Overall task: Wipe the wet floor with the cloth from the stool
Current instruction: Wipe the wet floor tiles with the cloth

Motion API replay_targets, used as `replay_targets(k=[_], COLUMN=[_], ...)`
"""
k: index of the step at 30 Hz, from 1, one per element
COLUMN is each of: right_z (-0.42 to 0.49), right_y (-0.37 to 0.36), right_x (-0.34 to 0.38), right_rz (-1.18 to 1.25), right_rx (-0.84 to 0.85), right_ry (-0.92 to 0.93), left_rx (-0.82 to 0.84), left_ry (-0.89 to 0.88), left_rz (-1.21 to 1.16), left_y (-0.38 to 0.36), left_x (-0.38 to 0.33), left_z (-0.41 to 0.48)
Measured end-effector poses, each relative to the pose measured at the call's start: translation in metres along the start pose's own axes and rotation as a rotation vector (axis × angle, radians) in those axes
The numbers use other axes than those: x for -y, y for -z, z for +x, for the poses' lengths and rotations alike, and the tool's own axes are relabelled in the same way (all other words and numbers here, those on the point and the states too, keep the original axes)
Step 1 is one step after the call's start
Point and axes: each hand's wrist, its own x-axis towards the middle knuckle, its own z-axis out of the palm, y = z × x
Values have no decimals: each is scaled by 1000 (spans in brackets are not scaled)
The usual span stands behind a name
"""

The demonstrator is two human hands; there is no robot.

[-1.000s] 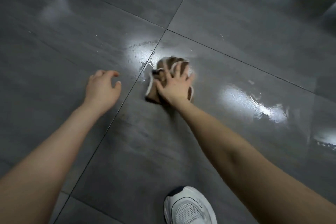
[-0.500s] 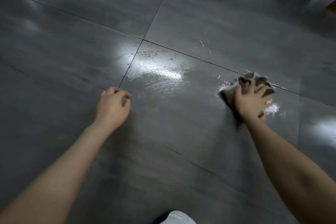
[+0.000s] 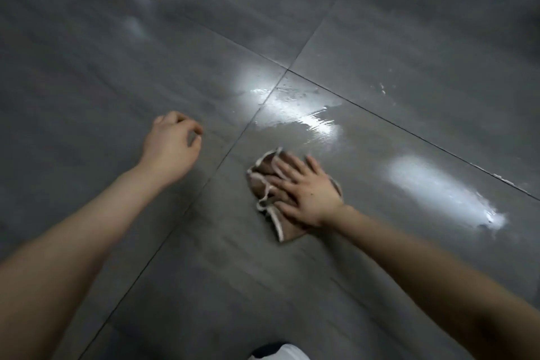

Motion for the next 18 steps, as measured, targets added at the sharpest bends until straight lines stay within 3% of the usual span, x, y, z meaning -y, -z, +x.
replay_targets(k=[3, 5, 6, 8, 12, 15, 17, 18], right_z=[58, 105, 125, 152, 132, 103, 114, 127], right_y=[20, 25, 24, 15, -12, -18, -12, -6], right_x=[-41, -25, -4, 50, 167, 169, 123, 93], right_rz=[19, 48, 63, 56, 35, 8, -46, -65], right_rx=[-39, -11, 0, 4, 65, 136, 78, 30], right_ry=[-442, -733, -778, -628, -34, 252, 258, 129], left_rx=[36, 77, 102, 143, 188, 147, 128, 132], left_ry=[-16, -73, -112, -205, -363, -339, -207, -132], left_rz=[135, 242, 302, 393, 484, 411, 314, 265], left_y=[26, 48, 59, 81, 107, 104, 91, 83], left_x=[47, 78, 92, 115, 147, 173, 196, 209], left_z=[0, 8, 13, 26, 43, 49, 53, 55])
